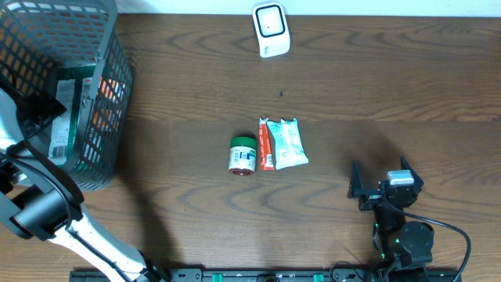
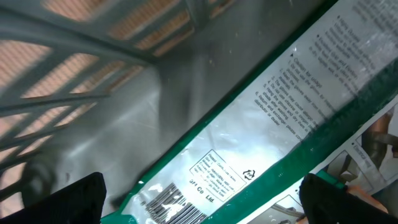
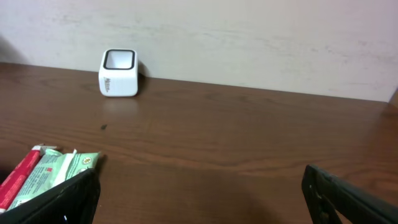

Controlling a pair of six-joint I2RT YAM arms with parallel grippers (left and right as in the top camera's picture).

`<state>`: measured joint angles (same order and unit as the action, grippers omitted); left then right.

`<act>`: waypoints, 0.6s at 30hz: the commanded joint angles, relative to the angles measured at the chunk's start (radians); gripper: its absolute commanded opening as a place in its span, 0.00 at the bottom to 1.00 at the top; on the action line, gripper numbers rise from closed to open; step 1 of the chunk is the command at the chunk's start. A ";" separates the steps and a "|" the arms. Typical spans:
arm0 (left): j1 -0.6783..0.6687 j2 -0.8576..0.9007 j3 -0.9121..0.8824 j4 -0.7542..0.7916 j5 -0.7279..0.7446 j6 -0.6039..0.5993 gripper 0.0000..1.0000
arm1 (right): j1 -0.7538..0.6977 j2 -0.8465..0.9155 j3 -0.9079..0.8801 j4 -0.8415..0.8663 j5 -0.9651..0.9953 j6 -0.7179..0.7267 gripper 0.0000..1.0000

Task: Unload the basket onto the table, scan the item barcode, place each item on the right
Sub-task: 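Grasp the green 3M gloves pack in the basket with the left gripper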

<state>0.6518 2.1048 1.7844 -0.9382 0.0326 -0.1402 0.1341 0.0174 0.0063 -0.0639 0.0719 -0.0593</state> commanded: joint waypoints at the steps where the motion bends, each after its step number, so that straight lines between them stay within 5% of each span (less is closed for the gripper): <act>1: 0.003 0.013 -0.040 -0.006 0.027 0.013 0.98 | 0.004 -0.004 -0.001 -0.004 0.005 -0.002 0.99; 18: -0.001 0.013 -0.317 0.190 0.068 0.065 0.98 | 0.004 -0.004 -0.001 -0.004 0.005 -0.002 0.99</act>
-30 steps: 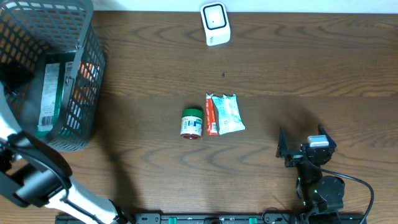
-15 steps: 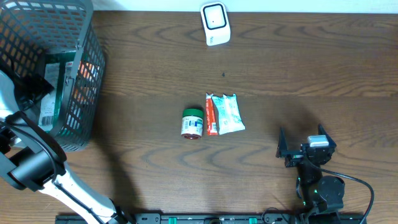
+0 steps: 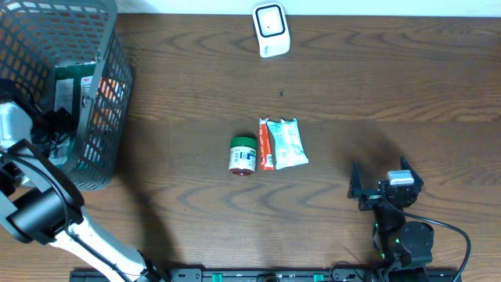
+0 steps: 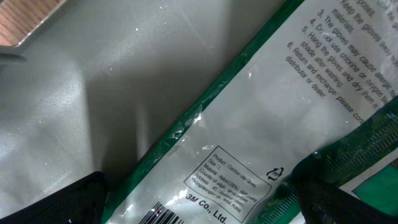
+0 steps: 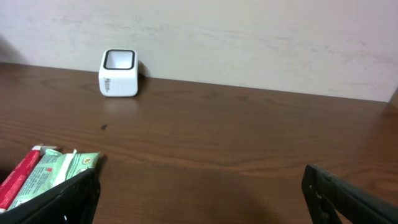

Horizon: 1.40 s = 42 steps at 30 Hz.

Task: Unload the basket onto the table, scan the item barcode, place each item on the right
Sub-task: 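Grasp the green 3M gloves pack in the basket with the left gripper, then lift the gloves pack out and carry it left of the jar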

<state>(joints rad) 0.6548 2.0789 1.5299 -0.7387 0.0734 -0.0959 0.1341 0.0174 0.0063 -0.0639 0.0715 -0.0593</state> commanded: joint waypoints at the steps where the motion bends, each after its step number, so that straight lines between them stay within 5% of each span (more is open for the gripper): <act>1: -0.006 0.039 -0.064 -0.008 0.051 0.021 0.98 | 0.004 -0.004 -0.001 -0.004 0.005 -0.002 0.99; 4: -0.010 0.038 -0.064 -0.007 0.132 0.021 0.95 | 0.004 -0.004 -0.001 -0.004 0.005 -0.002 0.99; 6: -0.010 0.038 -0.064 -0.007 0.182 0.021 0.79 | 0.004 -0.004 -0.001 -0.004 0.005 -0.002 0.99; 10: -0.010 0.034 -0.064 -0.008 0.215 0.021 0.08 | 0.004 -0.004 -0.001 -0.004 0.005 -0.002 0.99; 19: -0.010 -0.123 -0.025 -0.019 0.349 0.021 0.07 | 0.004 -0.004 -0.001 -0.004 0.005 -0.002 0.99; 34: -0.010 -0.804 -0.023 0.016 0.213 -0.180 0.07 | 0.004 -0.004 -0.001 -0.004 0.005 -0.002 0.99; 42: -0.061 -0.986 -0.024 -0.103 0.556 -0.216 0.07 | 0.004 -0.004 -0.001 -0.004 0.005 -0.002 0.99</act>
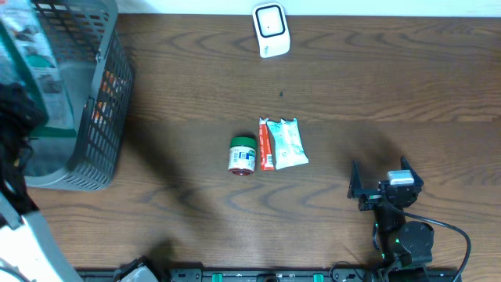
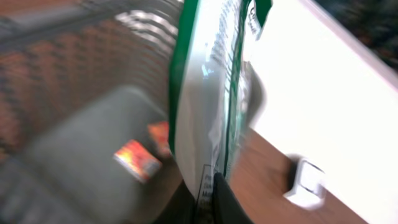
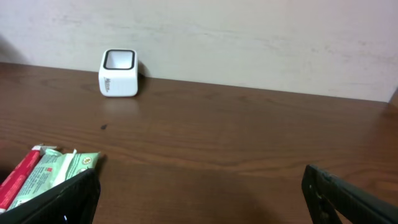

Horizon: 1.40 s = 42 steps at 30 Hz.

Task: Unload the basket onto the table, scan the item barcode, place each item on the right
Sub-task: 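Lift the gloves pack out and carry it left of the jar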

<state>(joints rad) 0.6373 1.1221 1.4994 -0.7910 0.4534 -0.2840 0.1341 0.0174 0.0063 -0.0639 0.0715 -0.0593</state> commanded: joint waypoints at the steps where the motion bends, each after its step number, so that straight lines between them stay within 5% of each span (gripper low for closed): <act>1: -0.070 -0.033 0.007 -0.084 0.175 -0.025 0.08 | 0.004 -0.004 -0.001 -0.004 0.005 -0.002 0.99; 13: -0.427 0.026 -0.176 -0.173 0.105 0.058 0.08 | 0.004 -0.004 -0.001 -0.004 0.005 -0.002 0.99; 19: -0.549 0.067 -0.323 -0.056 -0.010 -0.059 0.07 | 0.004 -0.004 -0.001 -0.004 0.005 -0.002 0.99; 29: -0.678 0.088 -0.494 0.150 -0.269 -0.219 0.07 | 0.004 -0.004 -0.001 -0.004 0.005 -0.002 0.99; 42: -0.768 0.306 -0.611 0.262 -0.283 -0.219 0.08 | 0.004 -0.004 -0.001 -0.004 0.005 -0.002 0.99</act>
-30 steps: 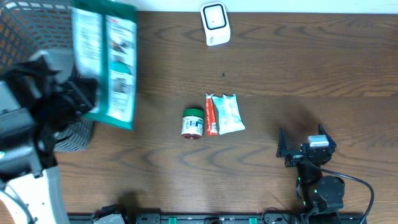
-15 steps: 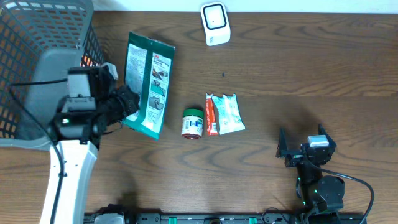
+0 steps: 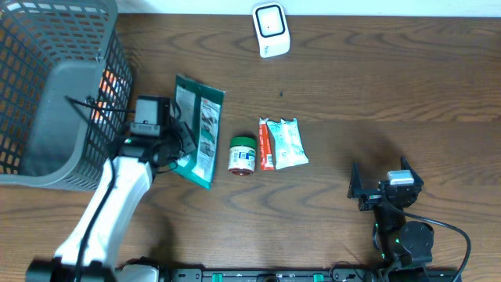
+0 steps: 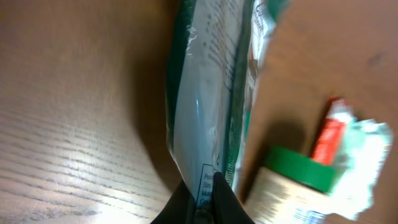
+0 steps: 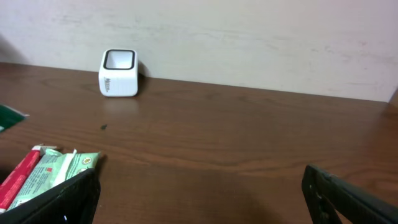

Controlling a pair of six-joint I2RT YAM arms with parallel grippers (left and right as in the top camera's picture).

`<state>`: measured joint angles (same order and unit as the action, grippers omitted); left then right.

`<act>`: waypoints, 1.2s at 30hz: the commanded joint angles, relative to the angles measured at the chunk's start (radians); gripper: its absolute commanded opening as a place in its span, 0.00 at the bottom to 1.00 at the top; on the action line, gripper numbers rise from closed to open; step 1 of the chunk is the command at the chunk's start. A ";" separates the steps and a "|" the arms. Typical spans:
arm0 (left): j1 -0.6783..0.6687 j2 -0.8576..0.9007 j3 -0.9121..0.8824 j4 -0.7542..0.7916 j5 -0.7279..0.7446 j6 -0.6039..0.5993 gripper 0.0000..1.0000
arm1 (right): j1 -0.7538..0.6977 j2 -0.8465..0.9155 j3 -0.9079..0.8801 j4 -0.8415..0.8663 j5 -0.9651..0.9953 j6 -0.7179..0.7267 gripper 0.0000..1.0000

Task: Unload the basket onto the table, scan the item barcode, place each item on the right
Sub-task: 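Lift the gloves pack out and carry it left of the jar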

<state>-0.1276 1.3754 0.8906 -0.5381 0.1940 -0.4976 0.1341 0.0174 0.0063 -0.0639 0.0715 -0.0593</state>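
Observation:
My left gripper (image 4: 208,202) is shut on the lower edge of a flat green-and-silver packet (image 3: 200,129), (image 4: 208,93), which hangs over the table just left of the green-lidded jar (image 3: 243,154). The white barcode scanner (image 3: 271,30), (image 5: 118,73) stands at the far edge of the table. My right gripper (image 5: 199,196) rests open near the front right, with nothing between its fingers.
A grey wire basket (image 3: 59,86) stands at the far left with small orange items inside. A red bar and a pale green wrapped packet (image 3: 286,143) lie beside the jar at mid-table.
The left gripper has carried the green packet from above the basket to over the table beside the jar. The right arm is unchanged.
The left gripper was open inside the basket over the green packet, then closer down on it. Later it was shut on the packet, held up above the basket. Now the packet hangs over the table left of the jar.

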 commanded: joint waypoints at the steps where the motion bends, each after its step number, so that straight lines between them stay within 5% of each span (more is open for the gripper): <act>1: -0.003 0.072 -0.002 0.009 -0.023 -0.006 0.08 | 0.004 -0.004 -0.001 -0.004 0.005 -0.002 0.99; 11: -0.003 0.193 -0.003 0.000 0.144 -0.005 0.07 | 0.004 -0.004 -0.001 -0.004 0.005 -0.002 0.99; 23: -0.087 0.200 -0.003 -0.003 0.103 -0.005 0.08 | 0.004 -0.004 -0.001 -0.004 0.006 -0.002 0.99; 29: -0.148 0.200 -0.003 -0.006 0.074 -0.005 0.17 | 0.004 -0.004 -0.001 -0.004 0.005 -0.002 0.99; 32: -0.170 0.200 -0.003 -0.009 0.074 -0.005 0.38 | 0.004 -0.004 -0.001 -0.004 0.005 -0.002 0.99; 33: -0.171 0.200 -0.003 -0.010 0.074 -0.005 0.55 | 0.004 -0.004 -0.001 -0.004 0.005 -0.002 0.99; 36: -0.171 0.199 -0.002 -0.010 0.074 -0.005 0.67 | 0.004 -0.004 -0.001 -0.004 0.005 -0.002 0.99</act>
<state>-0.2962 1.5642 0.8902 -0.5442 0.2783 -0.5007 0.1341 0.0174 0.0063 -0.0639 0.0715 -0.0593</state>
